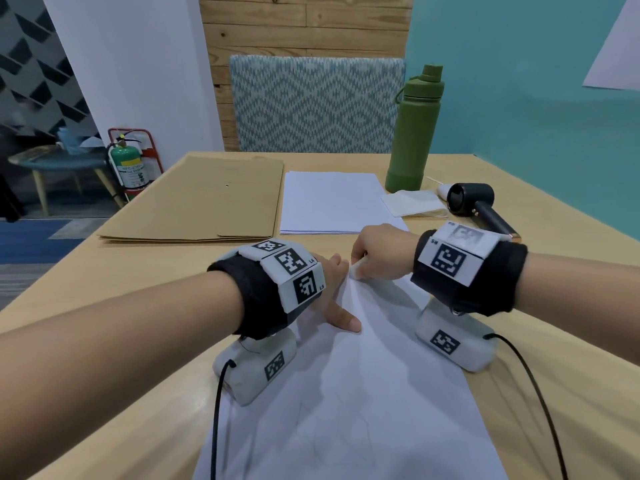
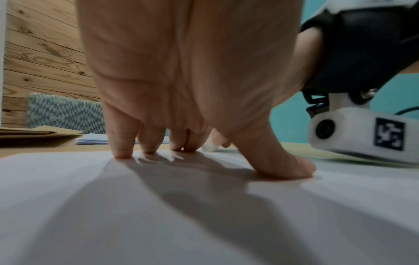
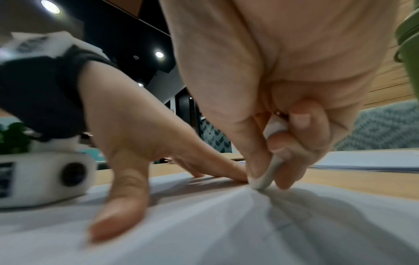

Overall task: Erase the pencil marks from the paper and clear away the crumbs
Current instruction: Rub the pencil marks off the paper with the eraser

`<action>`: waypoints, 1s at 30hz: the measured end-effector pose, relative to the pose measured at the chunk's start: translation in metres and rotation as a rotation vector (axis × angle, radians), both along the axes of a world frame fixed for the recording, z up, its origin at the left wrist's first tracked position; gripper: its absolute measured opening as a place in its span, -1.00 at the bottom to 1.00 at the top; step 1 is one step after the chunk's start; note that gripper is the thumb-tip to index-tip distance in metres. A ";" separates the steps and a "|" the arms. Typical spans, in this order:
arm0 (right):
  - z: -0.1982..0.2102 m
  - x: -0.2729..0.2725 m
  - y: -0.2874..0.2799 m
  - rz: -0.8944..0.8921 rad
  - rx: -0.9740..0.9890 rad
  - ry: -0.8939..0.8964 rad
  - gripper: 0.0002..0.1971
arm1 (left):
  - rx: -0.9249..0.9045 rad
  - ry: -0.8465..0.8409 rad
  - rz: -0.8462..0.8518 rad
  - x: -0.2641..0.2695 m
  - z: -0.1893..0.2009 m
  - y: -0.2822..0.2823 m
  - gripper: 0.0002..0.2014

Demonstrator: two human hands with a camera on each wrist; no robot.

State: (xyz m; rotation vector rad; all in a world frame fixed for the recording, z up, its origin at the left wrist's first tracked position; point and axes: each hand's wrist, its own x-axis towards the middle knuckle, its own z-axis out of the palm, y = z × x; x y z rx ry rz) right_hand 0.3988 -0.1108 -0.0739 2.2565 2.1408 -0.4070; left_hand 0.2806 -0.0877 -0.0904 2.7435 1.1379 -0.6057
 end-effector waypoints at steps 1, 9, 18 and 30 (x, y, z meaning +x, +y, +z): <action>0.000 -0.001 -0.004 0.035 -0.038 -0.025 -0.81 | -0.005 -0.010 -0.004 0.000 0.000 0.000 -0.04; 0.001 0.004 0.005 -0.018 0.037 0.005 -0.78 | 0.012 0.015 -0.004 0.000 0.001 -0.001 -0.05; 0.002 0.010 0.006 0.009 0.008 0.016 -0.84 | 0.009 0.032 -0.001 -0.001 0.000 -0.001 -0.01; 0.002 0.005 0.009 0.030 0.063 0.006 -0.90 | 0.009 0.026 -0.002 -0.002 0.001 -0.003 -0.03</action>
